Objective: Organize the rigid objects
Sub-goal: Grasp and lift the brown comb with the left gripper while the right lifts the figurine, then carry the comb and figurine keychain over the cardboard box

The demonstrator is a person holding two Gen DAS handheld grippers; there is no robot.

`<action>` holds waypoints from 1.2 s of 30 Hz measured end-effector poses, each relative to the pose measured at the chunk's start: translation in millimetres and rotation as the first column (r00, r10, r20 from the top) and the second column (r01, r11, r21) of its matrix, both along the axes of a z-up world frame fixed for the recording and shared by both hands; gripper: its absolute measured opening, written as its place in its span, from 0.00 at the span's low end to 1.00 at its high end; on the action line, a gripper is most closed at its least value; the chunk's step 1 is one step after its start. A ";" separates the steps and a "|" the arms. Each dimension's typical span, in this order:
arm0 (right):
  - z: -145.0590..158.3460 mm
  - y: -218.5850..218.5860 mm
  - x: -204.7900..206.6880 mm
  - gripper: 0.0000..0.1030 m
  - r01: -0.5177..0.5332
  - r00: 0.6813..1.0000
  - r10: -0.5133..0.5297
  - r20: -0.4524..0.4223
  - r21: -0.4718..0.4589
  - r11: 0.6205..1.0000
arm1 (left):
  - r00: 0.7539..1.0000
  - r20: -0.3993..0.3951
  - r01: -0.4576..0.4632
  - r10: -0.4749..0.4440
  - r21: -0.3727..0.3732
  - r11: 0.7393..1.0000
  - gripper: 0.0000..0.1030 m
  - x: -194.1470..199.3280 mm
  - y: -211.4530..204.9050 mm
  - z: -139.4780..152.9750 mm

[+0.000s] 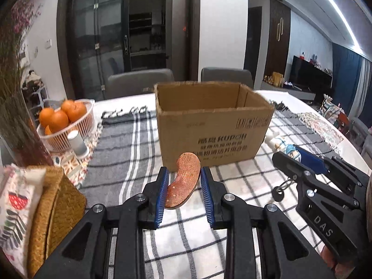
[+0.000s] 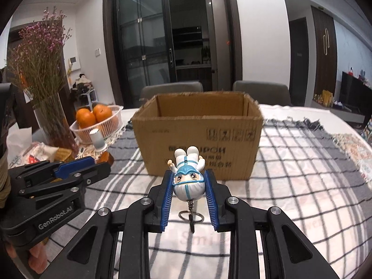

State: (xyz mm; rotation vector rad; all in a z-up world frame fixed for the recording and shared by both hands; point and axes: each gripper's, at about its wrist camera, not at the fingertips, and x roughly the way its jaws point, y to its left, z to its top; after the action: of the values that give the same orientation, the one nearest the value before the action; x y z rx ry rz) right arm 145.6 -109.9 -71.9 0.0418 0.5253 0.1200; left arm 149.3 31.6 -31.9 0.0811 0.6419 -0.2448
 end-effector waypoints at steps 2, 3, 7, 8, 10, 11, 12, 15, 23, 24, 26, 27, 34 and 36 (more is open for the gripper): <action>9.1 -5.6 -2.2 0.28 0.012 1.000 -0.012 0.027 -0.005 1.000 | 1.000 0.024 0.007 -0.007 -0.002 1.000 0.28 -1.5 -4.1 9.2; 11.8 -6.9 -2.2 0.28 0.015 0.999 -0.015 0.031 -0.004 1.000 | 0.999 0.034 0.009 -0.009 -0.004 1.000 0.28 -1.3 -5.6 13.0; 28.3 -19.2 -2.1 0.28 0.037 0.998 -0.038 0.054 0.015 0.999 | 0.997 0.073 0.011 -0.011 -0.003 1.000 0.28 -0.8 -11.1 28.8; 32.7 -21.3 -2.2 0.28 0.043 0.997 -0.043 0.064 0.013 0.999 | 0.997 0.082 0.009 -0.009 -0.003 1.000 0.28 0.3 -12.1 33.1; 39.6 -23.3 -2.4 0.28 0.048 0.996 -0.049 0.081 0.011 0.999 | 0.996 0.093 0.012 -0.011 -0.012 1.000 0.28 2.9 -13.2 40.3; 44.0 -24.7 -2.2 0.28 0.050 0.995 -0.051 0.090 0.013 0.999 | 0.995 0.096 0.013 -0.011 -0.019 1.000 0.28 4.6 -13.7 43.4; 47.6 -26.4 -2.4 0.28 0.052 0.994 -0.053 0.097 0.014 0.999 | 0.995 0.099 0.016 -0.013 -0.026 1.000 0.28 6.5 -14.2 46.7; 59.0 -30.7 0.9 0.28 0.061 0.991 -0.064 0.122 0.026 0.998 | 0.994 0.112 0.016 -0.013 -0.032 0.999 0.28 12.9 -17.8 56.1; 82.4 -37.3 22.1 0.28 0.060 0.988 -0.069 0.138 0.068 0.996 | 0.990 0.135 0.032 -0.027 -0.032 0.999 0.28 37.1 -23.8 78.8; 84.0 -37.3 25.6 0.28 0.057 0.988 -0.066 0.138 0.071 0.996 | 0.990 0.137 0.034 -0.030 -0.031 0.999 0.28 41.0 -24.8 81.6; 87.6 -37.7 31.2 0.28 0.049 0.989 -0.058 0.137 0.074 0.996 | 0.990 0.134 0.039 -0.034 -0.036 0.999 0.28 48.5 -26.6 86.0; 88.3 -37.6 33.3 0.28 0.045 0.989 -0.055 0.135 0.076 0.996 | 0.991 0.132 0.040 -0.035 -0.039 0.998 0.28 50.3 -27.0 87.7; 98.8 -40.3 60.5 0.28 0.011 0.994 -0.020 0.105 0.086 0.996 | 0.992 0.104 0.081 -0.073 -0.071 0.994 0.28 76.2 -29.8 93.0; 101.3 -40.2 70.6 0.28 0.002 0.996 -0.009 0.090 0.081 0.997 | 0.993 0.086 0.087 -0.080 -0.080 0.993 0.28 86.9 -29.8 93.0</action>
State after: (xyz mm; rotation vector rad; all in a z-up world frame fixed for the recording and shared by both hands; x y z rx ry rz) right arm 216.2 -150.1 29.4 0.1166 0.4300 0.1369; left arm 236.3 1.8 61.1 0.0370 0.5461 -0.3472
